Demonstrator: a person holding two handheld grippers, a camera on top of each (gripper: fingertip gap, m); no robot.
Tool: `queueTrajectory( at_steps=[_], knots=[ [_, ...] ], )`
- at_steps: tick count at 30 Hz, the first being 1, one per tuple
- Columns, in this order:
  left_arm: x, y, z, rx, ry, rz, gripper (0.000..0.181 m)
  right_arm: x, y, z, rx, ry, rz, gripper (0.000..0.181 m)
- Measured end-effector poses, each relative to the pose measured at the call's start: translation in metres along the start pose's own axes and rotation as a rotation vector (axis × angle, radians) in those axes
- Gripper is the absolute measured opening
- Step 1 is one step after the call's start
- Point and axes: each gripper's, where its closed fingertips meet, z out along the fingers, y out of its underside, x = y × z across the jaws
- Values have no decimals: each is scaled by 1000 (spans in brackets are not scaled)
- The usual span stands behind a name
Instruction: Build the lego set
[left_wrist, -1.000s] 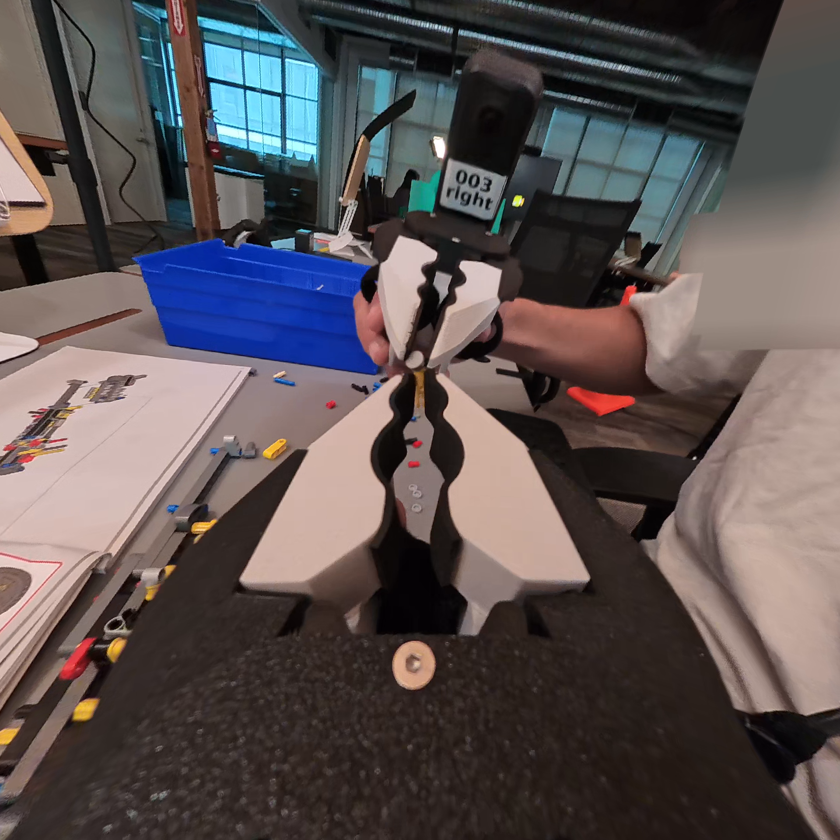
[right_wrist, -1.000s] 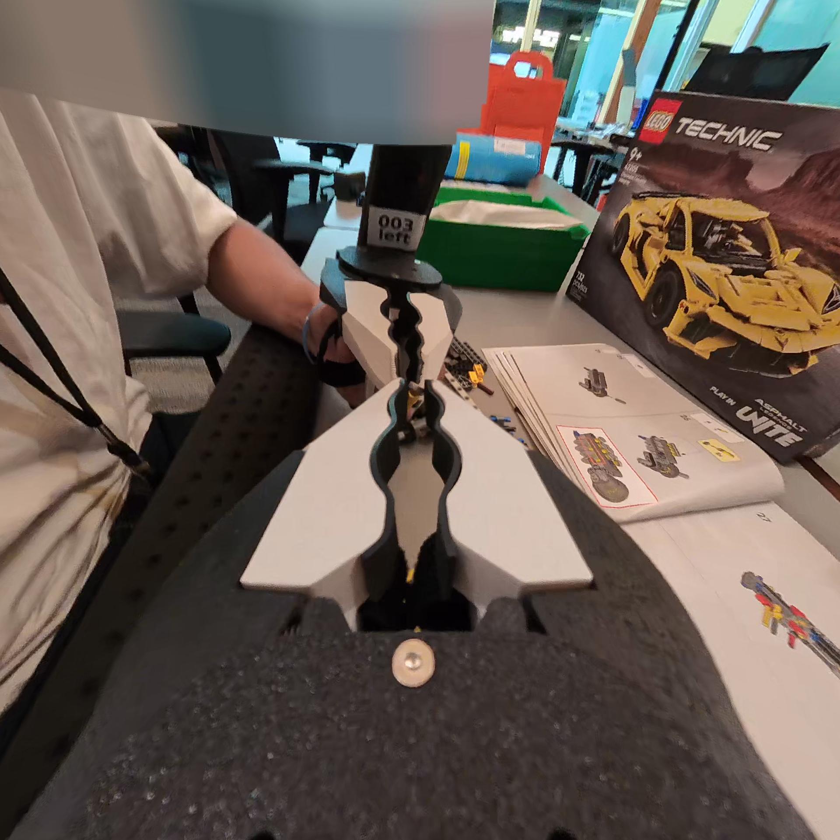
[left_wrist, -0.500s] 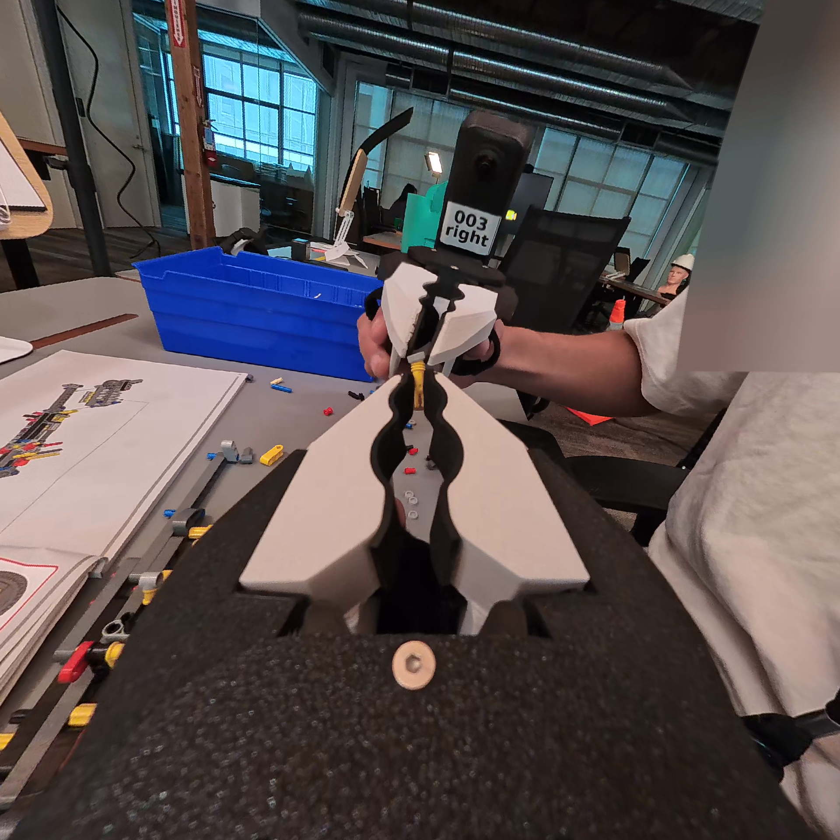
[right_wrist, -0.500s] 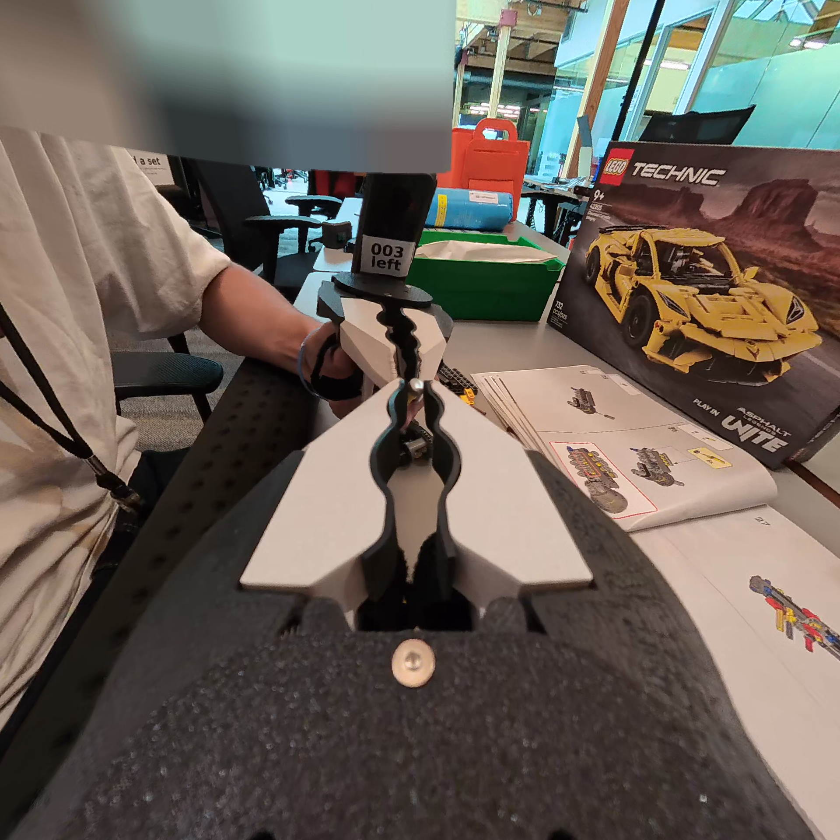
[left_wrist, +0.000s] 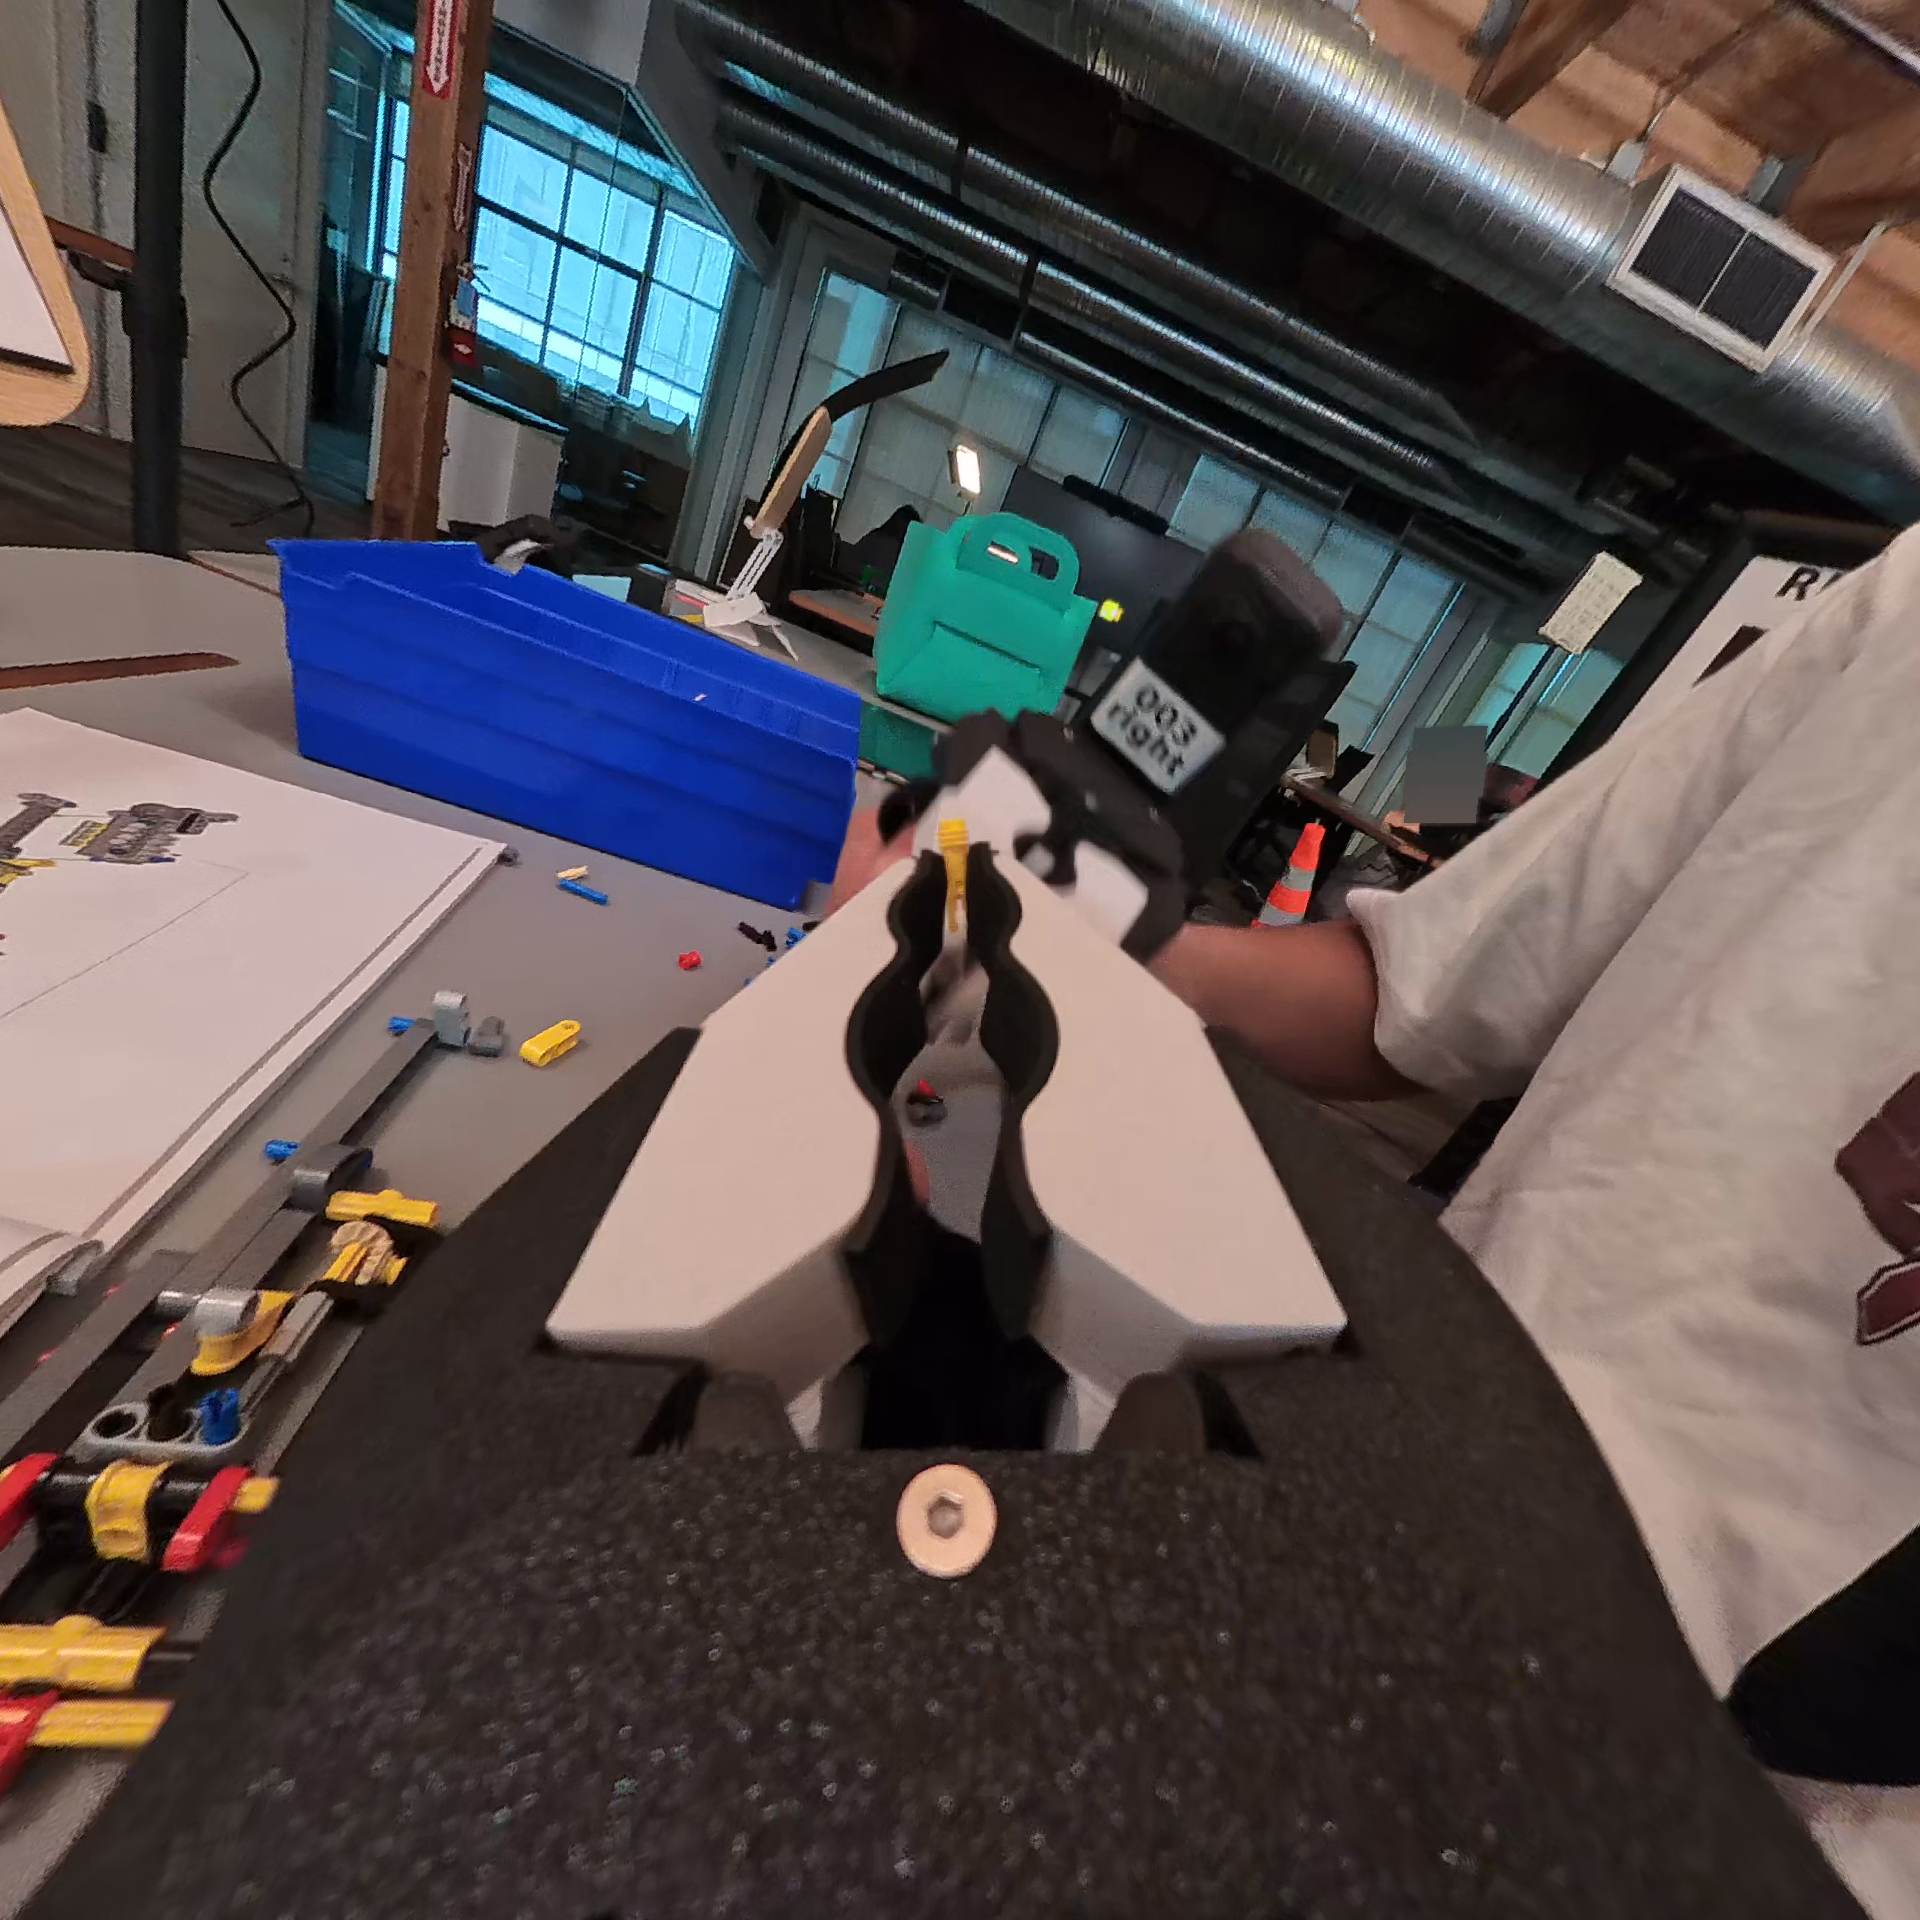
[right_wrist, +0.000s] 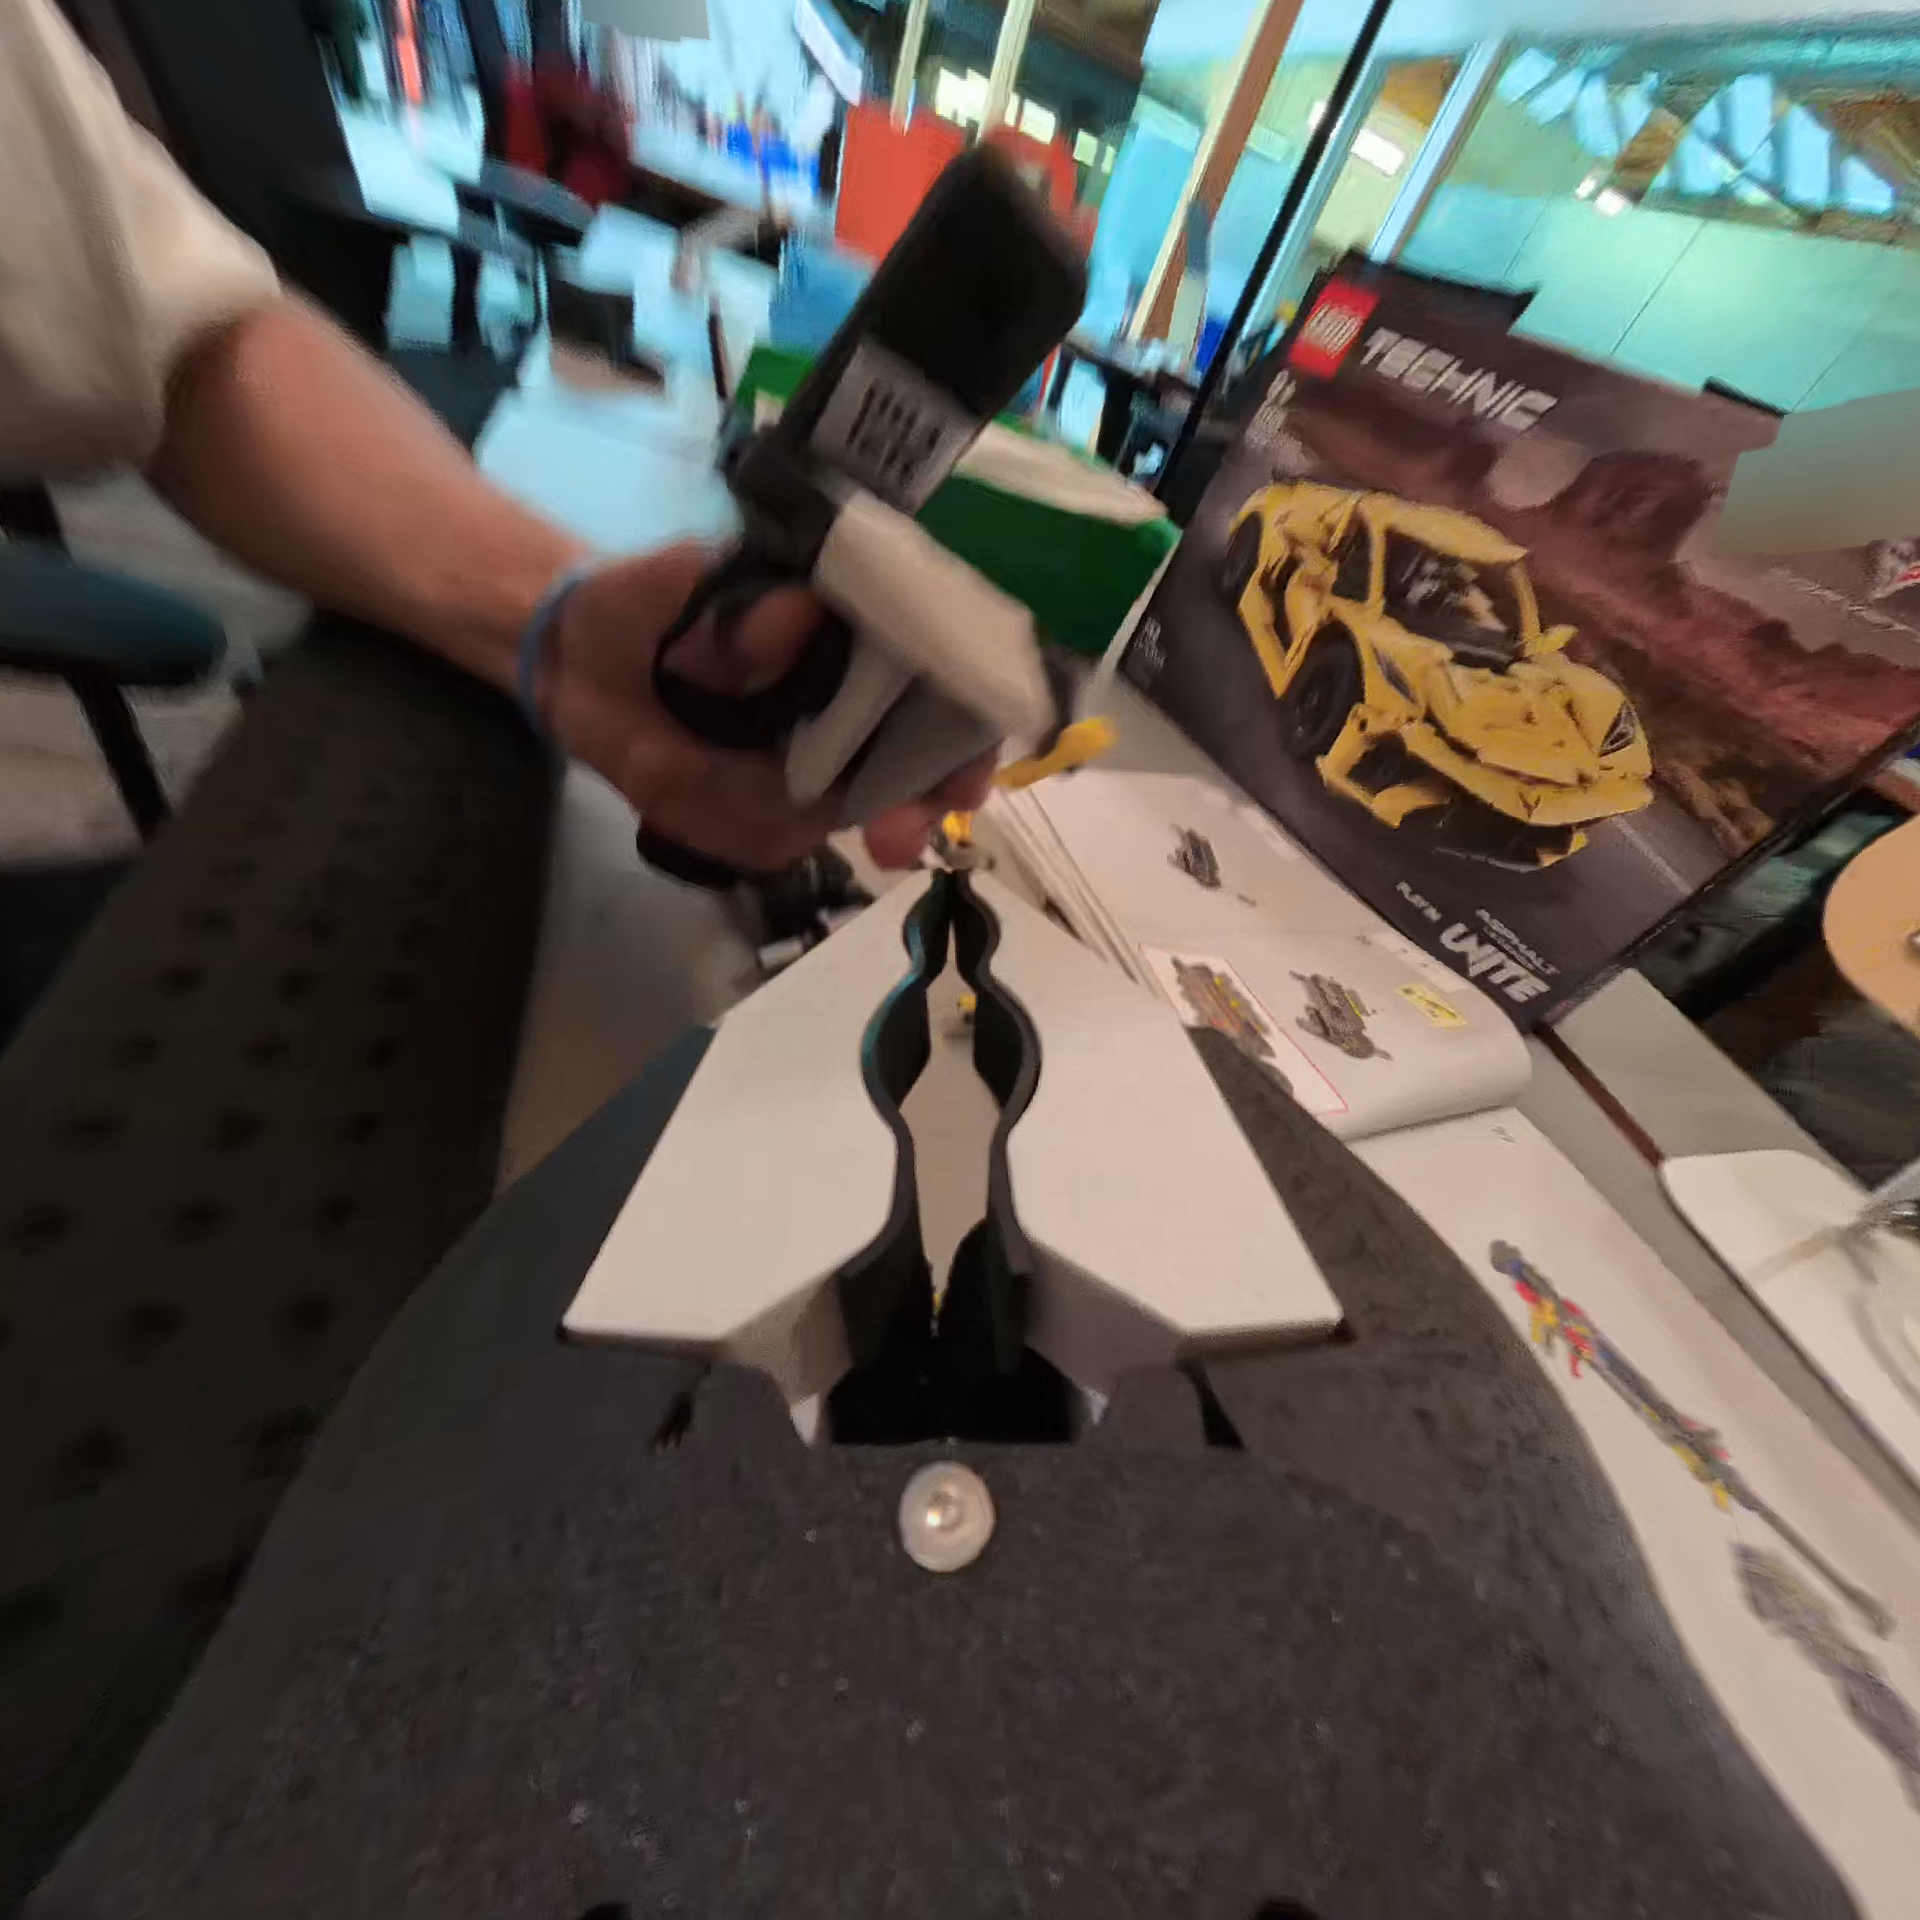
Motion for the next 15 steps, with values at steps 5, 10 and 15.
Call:
queueTrajectory(
  at_steps=[5, 10, 15],
  knots=[
    [-15, 3, -8, -29, -54, -2, 3, 14, 5, 0, -90, 177, -135, 0],
    [-36, 19, -11, -176, -125, 35, 3, 34, 29, -23, -138, 212, 137, 0],
    [-45, 39, -20, -374, -161, 160, 4, 46, 43, -31, -64, 325, 373, 0]
  ],
)
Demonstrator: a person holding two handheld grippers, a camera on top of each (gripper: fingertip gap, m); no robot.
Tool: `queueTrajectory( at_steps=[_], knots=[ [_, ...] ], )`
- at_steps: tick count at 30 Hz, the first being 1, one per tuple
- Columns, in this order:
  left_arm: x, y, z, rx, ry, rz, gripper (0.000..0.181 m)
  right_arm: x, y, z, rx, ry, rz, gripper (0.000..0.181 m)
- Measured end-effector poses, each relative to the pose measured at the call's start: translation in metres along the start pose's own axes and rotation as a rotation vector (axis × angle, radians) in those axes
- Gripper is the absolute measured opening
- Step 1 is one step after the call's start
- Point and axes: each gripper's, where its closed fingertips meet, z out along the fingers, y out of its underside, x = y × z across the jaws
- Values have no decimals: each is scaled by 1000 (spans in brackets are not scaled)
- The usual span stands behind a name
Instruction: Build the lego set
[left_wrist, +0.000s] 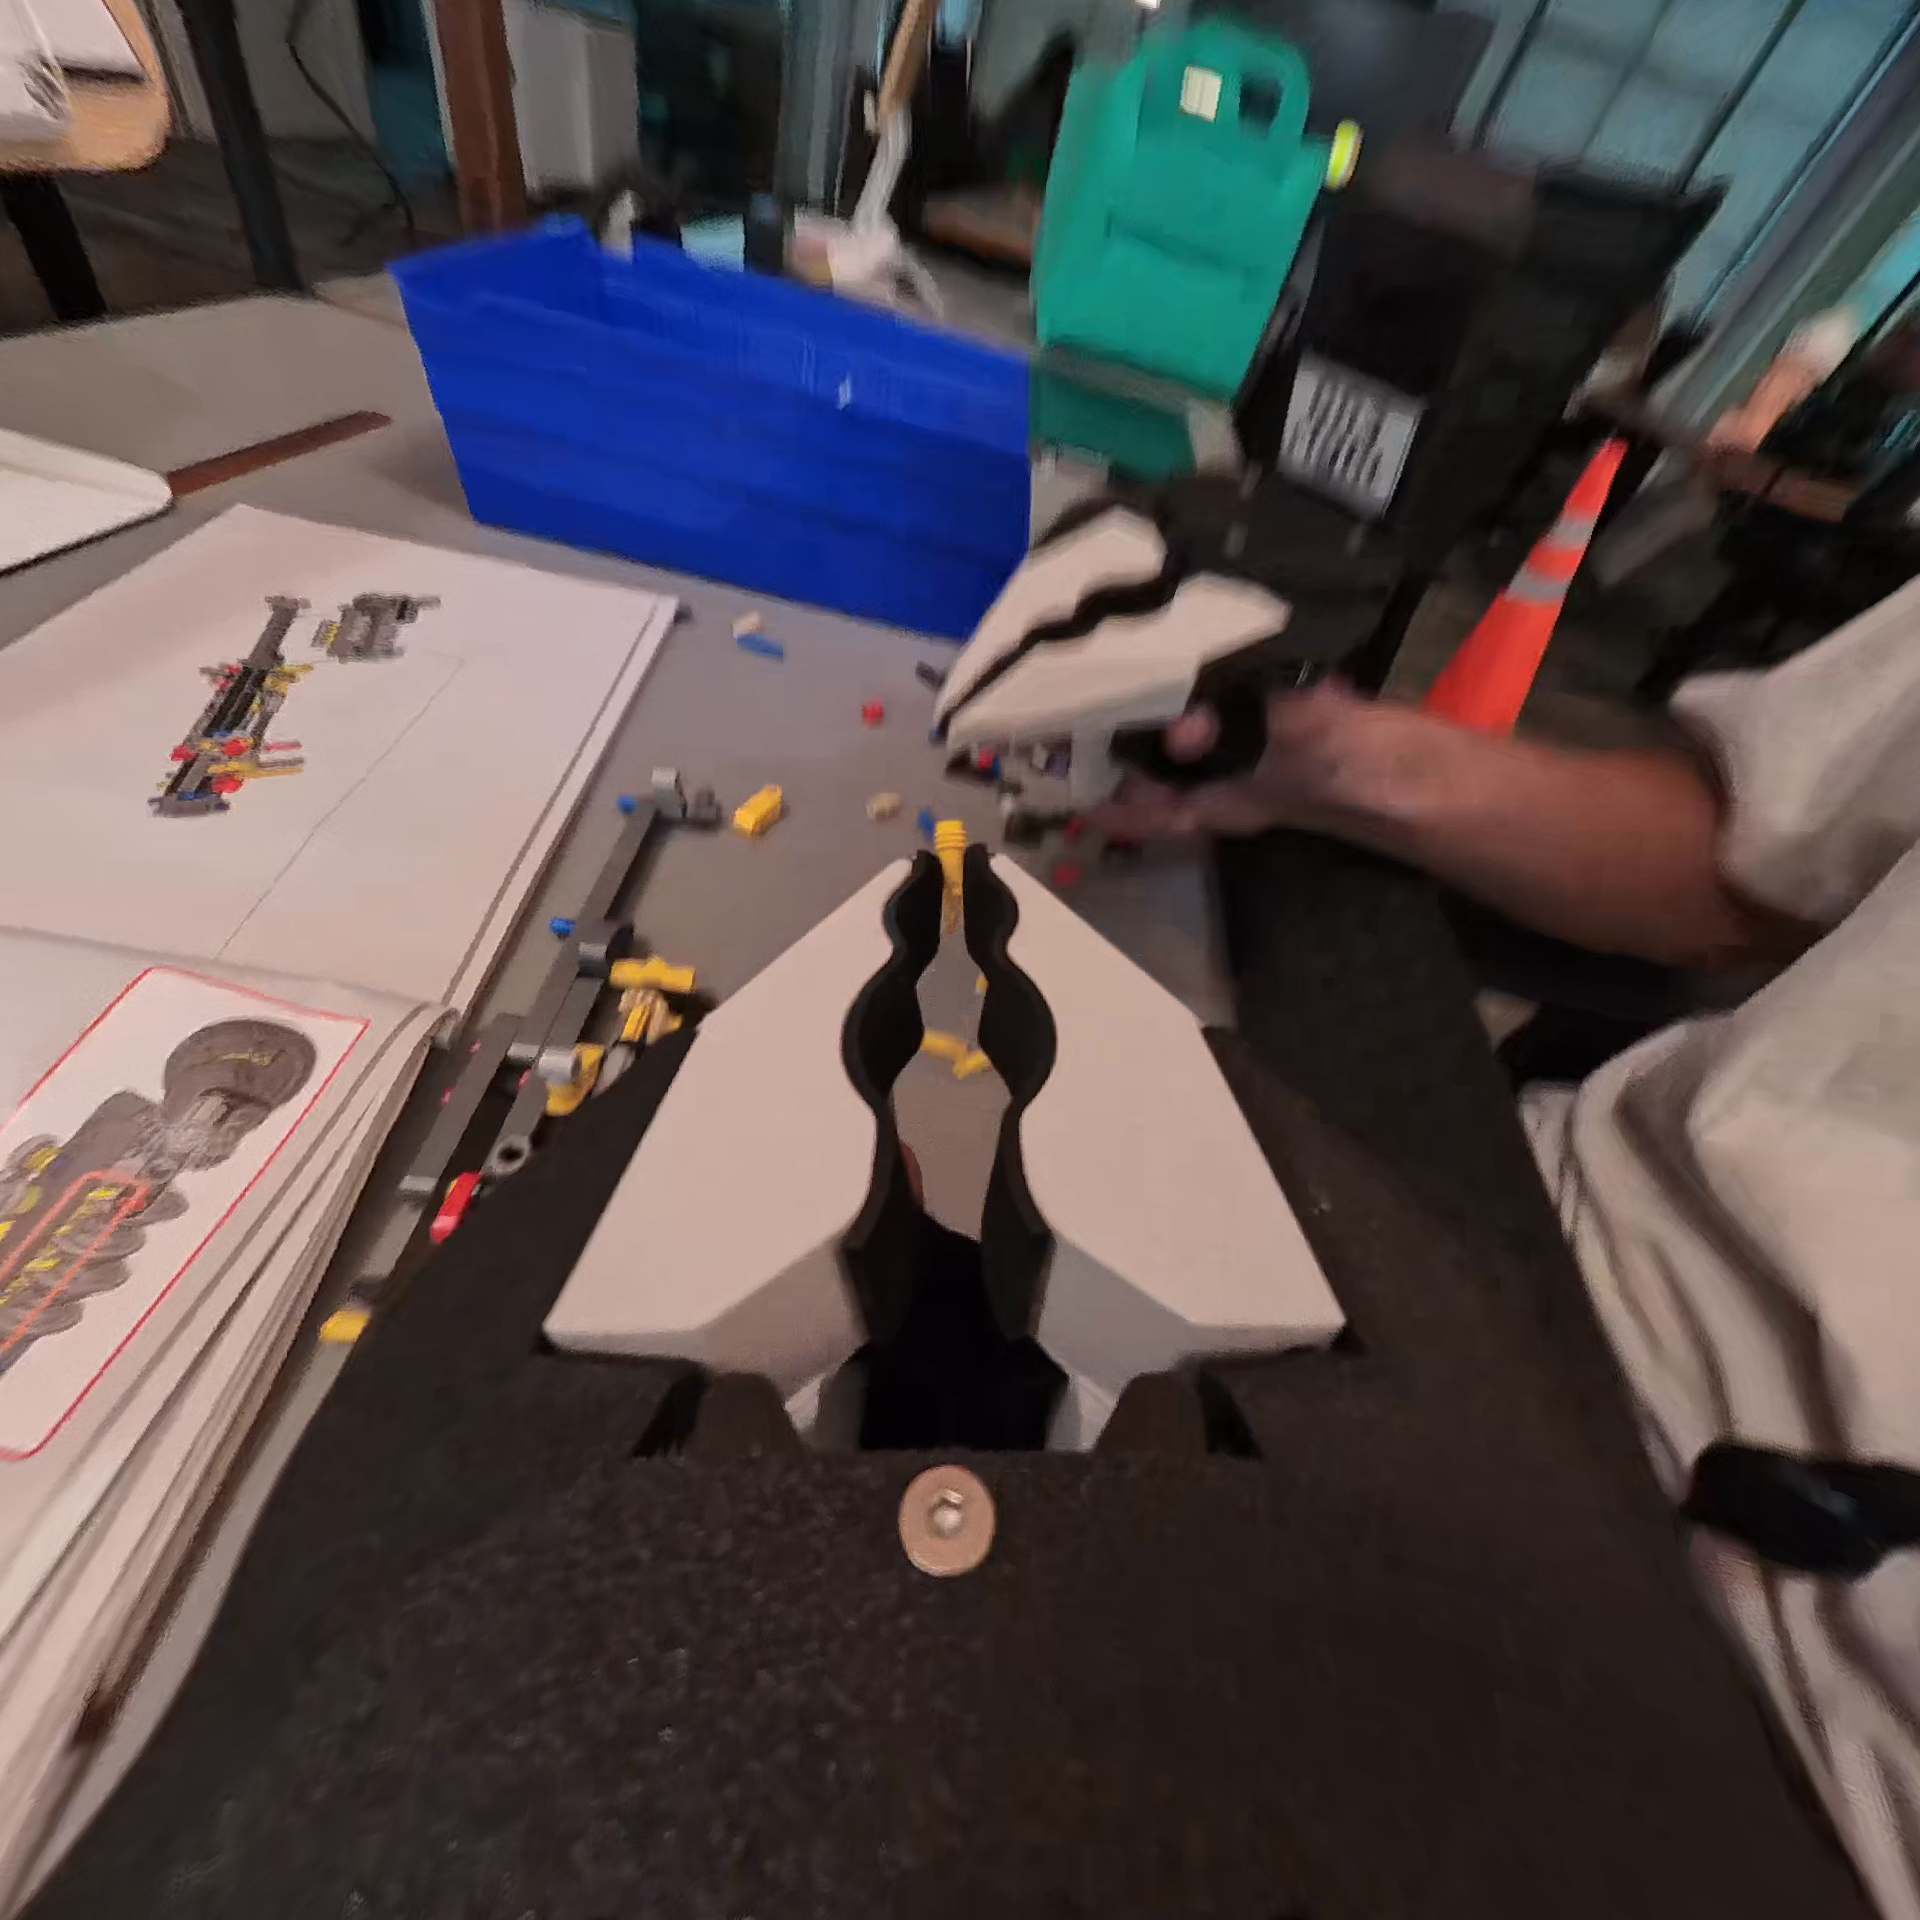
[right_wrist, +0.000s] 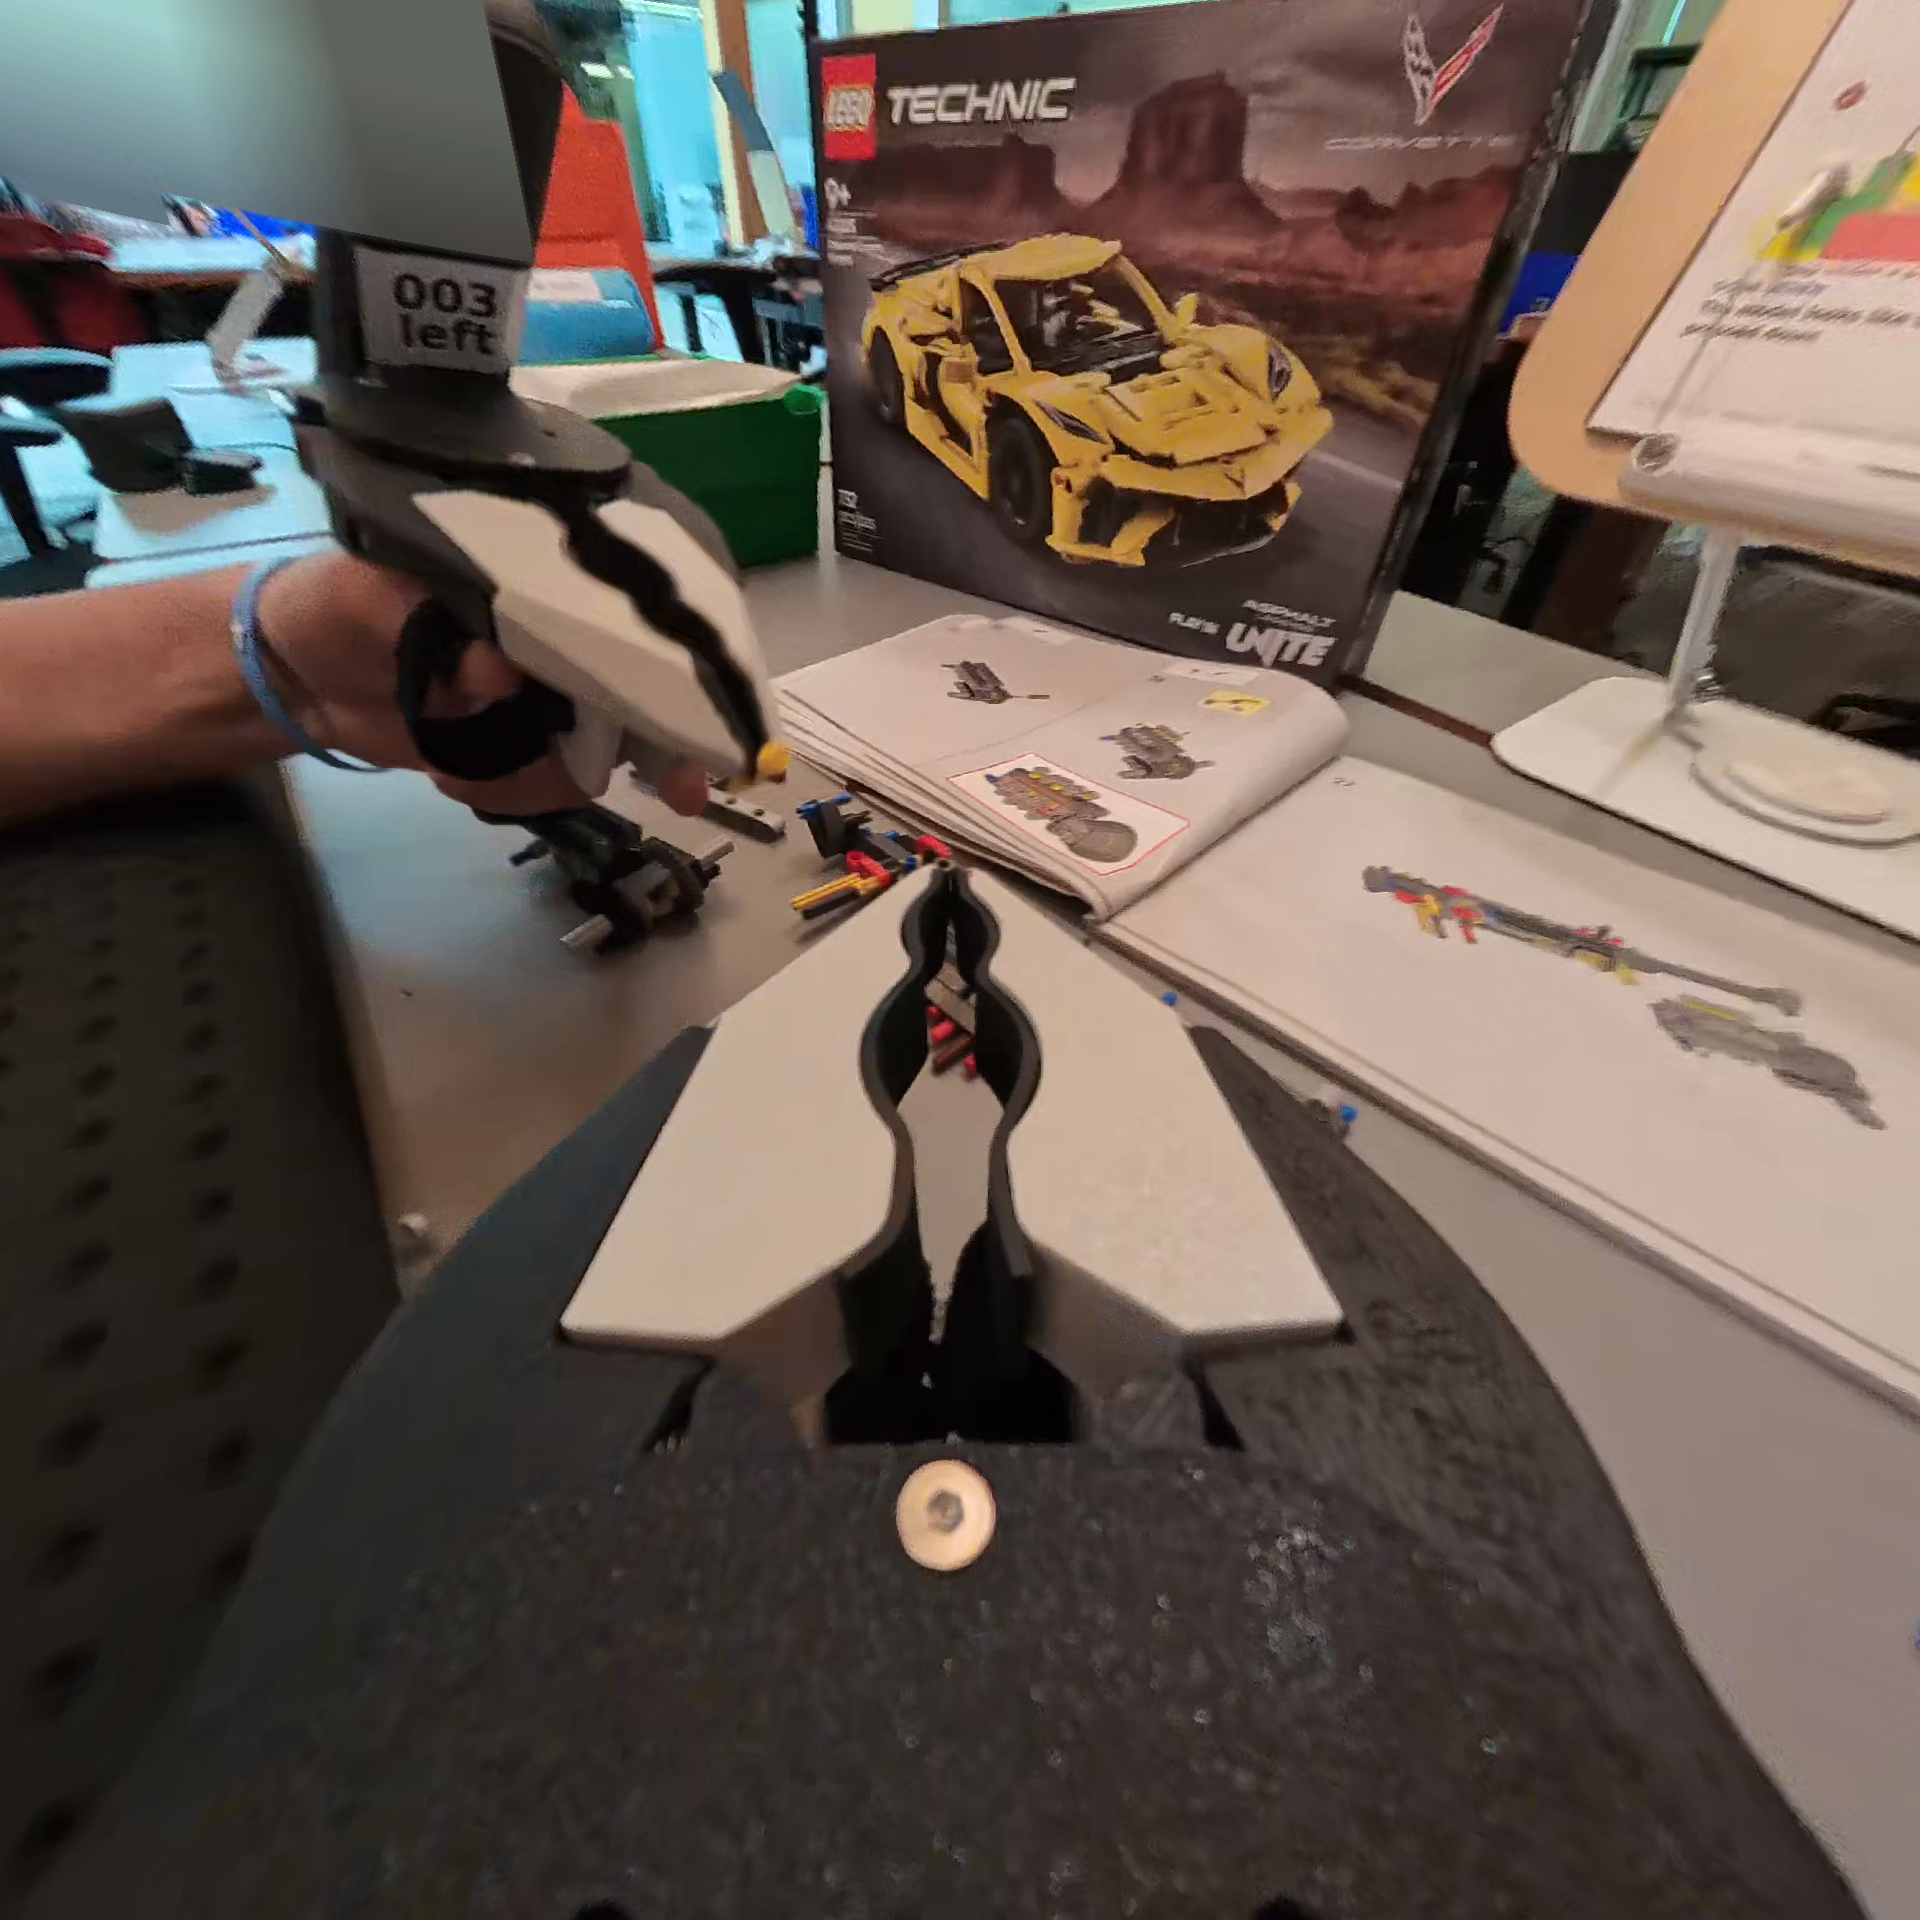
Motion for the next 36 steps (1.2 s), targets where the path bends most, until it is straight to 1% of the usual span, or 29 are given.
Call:
queueTrajectory(
  at_steps=[1, 3, 6, 10, 13, 14, 17, 19, 20, 22, 23, 26, 28, 29, 31, 32, 34, 36],
  knots=[
    [0, 10, -1, -70, -20, 49, 3, 3, -7, -5, 31, 24, -7, 0],
    [9, 33, -3, -225, -23, 143, 3, 8, -21, -16, 147, 37, 49, 0],
    [17, 65, -5, -448, -82, 200, 3, 7, -18, -18, 145, -23, 148, 0],
    [15, 98, 3, -649, -193, 284, 3, 14, -16, -21, 146, 5, 144, 0],
    [5, 108, 0, -740, -297, 338, 3, 13, -14, -22, 137, -9, 149, 0],
    [2, 110, -2, -756, -317, 334, 3, 13, -14, -22, 138, -6, 137, 0],
    [9, 110, 7, -701, -283, 236, 3, 11, -11, -21, 118, -2, 106, 0],
    [8, 111, 7, -703, -310, 229, 3, 10, -9, -21, 112, -2, 98, 0],
    [8, 111, 4, -711, -329, 235, 8, 10, -9, -21, 112, -5, 100, 0],
    [6, 102, -10, -700, -365, 232, 36, 9, -10, -22, 117, -11, 107, 0],
    [6, 93, -23, -673, -386, 228, 39, 10, -10, -23, 121, -12, 112, 0],
    [7, 73, -68, -611, -434, 186, 34, 10, -11, -23, 129, -23, 125, 0],
    [7, 73, -92, -623, -485, 181, 33, 5, -10, -21, 121, -47, 119, 0],
    [6, 75, -99, -624, -510, 179, 32, 1, -7, -18, 101, -63, 115, 0],
    [18, 86, -96, -626, -475, 138, 21, -12, 1, -11, 39, -113, 94, 1],
    [25, 91, -92, -619, -457, 129, 22, -22, 6, -7, 1, -140, 59, 2],
    [32, 101, -85, -606, -465, 114, 21, -45, 23, 4, -107, -188, -21, 6],
    [32, 111, -79, -600, -497, 103, 20, -69, 39, 14, -197, -258, -72, 11]
  ],
)
